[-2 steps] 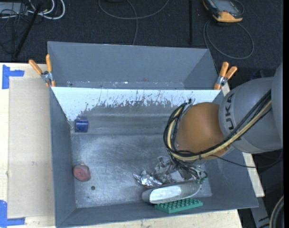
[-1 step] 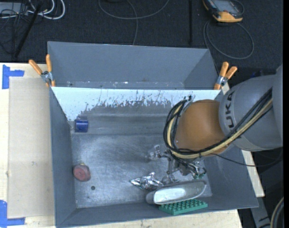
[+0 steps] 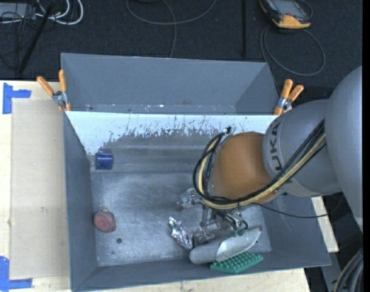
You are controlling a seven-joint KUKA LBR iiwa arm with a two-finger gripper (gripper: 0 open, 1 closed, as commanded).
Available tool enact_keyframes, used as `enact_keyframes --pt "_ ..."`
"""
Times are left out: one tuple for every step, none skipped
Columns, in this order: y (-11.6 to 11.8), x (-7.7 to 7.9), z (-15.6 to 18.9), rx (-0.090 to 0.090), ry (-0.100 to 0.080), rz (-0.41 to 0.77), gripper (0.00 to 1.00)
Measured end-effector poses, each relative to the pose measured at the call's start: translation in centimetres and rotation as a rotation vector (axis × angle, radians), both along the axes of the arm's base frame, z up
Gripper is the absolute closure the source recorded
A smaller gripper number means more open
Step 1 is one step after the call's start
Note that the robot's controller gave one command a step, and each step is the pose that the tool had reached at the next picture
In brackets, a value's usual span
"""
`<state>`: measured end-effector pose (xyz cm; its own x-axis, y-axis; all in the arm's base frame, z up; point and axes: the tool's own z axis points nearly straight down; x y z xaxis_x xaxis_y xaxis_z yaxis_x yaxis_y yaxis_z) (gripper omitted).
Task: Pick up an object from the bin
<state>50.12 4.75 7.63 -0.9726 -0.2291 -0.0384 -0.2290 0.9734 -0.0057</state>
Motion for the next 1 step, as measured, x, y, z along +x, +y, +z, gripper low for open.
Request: enact_keyframes --pt "5.50 -1.22 -0.35 -0.001 0.027 0.027 0.00"
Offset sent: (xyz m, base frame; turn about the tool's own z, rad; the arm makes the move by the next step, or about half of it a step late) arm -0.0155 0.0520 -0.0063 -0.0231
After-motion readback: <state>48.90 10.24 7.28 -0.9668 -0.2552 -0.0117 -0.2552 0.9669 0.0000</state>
